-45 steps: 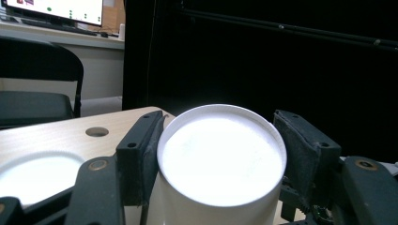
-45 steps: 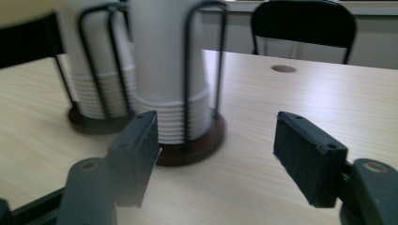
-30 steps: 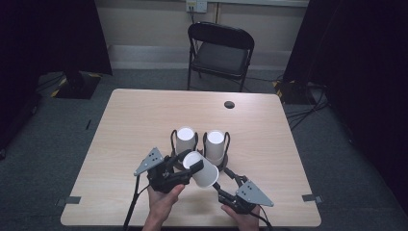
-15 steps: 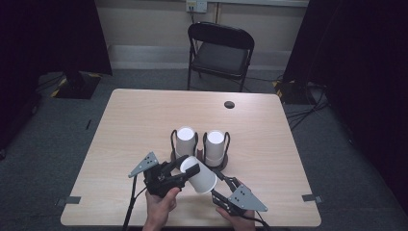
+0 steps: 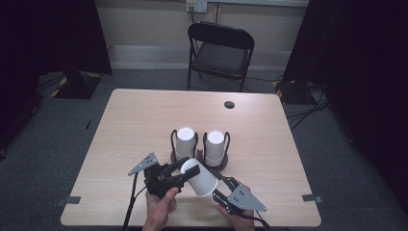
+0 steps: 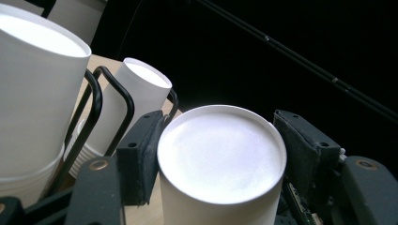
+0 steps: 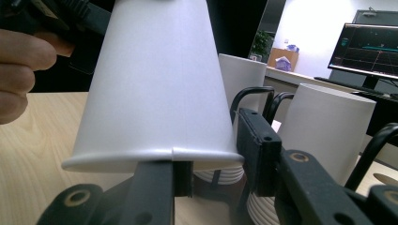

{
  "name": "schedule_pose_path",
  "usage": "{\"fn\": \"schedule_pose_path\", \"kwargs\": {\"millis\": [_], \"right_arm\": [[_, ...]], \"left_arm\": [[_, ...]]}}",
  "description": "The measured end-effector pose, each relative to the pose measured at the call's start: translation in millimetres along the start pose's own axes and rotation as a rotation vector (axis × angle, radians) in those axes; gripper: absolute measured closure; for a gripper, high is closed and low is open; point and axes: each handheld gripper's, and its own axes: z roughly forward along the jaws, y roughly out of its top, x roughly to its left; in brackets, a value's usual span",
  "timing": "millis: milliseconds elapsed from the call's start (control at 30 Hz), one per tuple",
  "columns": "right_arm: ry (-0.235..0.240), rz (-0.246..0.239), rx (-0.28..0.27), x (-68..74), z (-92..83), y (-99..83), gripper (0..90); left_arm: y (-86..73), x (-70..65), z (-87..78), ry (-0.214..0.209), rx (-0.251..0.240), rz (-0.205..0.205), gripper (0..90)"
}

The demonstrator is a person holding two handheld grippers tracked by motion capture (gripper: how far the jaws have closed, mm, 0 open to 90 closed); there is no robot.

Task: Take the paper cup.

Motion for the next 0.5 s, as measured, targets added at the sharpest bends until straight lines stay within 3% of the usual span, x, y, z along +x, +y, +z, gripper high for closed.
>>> {"fn": "schedule_pose_path", "kwargs": {"millis": [233, 500], "right_arm": [[0.013, -0.013, -0.017, -1.2, 3.0, -0.4, 70.7], [0.018, -0.039, -0.046, -2.0, 1.1, 1.5, 75.5]], "left_arm": [[0.9, -1.9, 5.1, -0.037, 0.025, -0.015, 35.7], [-1.2, 3.9, 7.5, -0.098, 0.045, -0.064, 35.5]]}}
